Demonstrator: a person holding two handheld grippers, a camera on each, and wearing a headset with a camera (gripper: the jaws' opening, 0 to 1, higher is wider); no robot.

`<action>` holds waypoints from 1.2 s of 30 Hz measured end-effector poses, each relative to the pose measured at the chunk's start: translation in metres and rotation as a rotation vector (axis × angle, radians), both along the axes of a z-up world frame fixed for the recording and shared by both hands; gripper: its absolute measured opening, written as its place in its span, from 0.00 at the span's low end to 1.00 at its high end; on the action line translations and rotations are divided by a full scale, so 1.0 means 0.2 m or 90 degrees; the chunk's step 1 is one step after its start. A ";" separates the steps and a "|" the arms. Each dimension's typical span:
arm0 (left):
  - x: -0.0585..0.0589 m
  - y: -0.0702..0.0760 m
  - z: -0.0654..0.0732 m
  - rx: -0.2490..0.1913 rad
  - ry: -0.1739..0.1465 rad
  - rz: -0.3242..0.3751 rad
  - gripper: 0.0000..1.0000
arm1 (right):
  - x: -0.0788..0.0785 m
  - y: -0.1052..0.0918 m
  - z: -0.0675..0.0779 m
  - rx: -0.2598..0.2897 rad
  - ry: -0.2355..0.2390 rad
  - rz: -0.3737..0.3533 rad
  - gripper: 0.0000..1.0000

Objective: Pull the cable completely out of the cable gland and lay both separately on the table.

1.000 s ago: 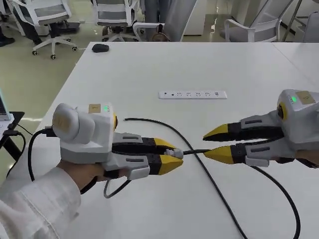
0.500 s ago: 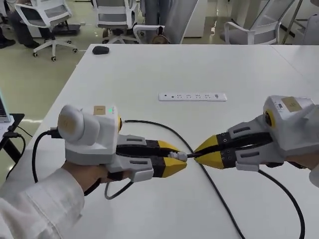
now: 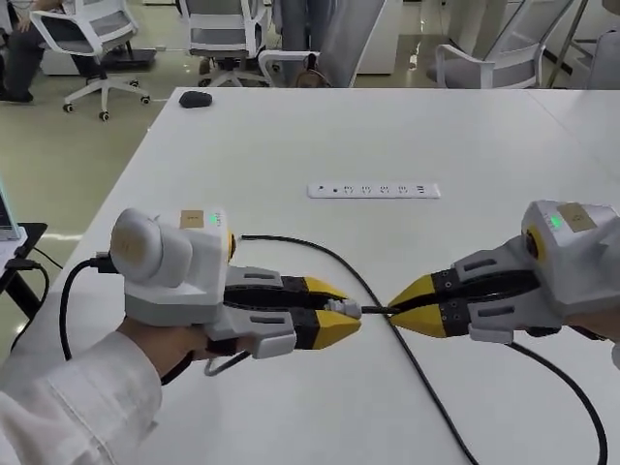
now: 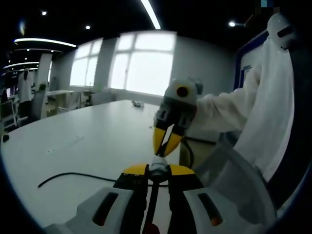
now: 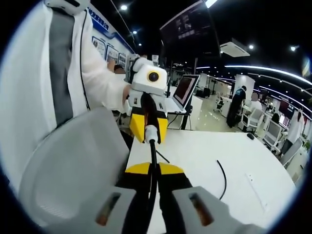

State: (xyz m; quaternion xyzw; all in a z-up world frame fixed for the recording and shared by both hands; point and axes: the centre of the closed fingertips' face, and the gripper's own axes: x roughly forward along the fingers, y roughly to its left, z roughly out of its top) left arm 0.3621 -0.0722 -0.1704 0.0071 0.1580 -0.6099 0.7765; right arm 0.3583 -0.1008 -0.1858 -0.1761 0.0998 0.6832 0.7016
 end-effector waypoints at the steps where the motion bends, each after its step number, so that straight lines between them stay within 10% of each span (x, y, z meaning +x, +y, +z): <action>1: 0.00 0.01 0.00 0.001 0.000 0.002 0.16 | 0.00 0.00 -0.01 -0.001 0.002 -0.003 0.03; 36: 0.02 0.05 0.00 0.008 0.001 0.018 0.16 | 0.08 -0.15 -0.26 -0.072 0.061 -0.091 0.05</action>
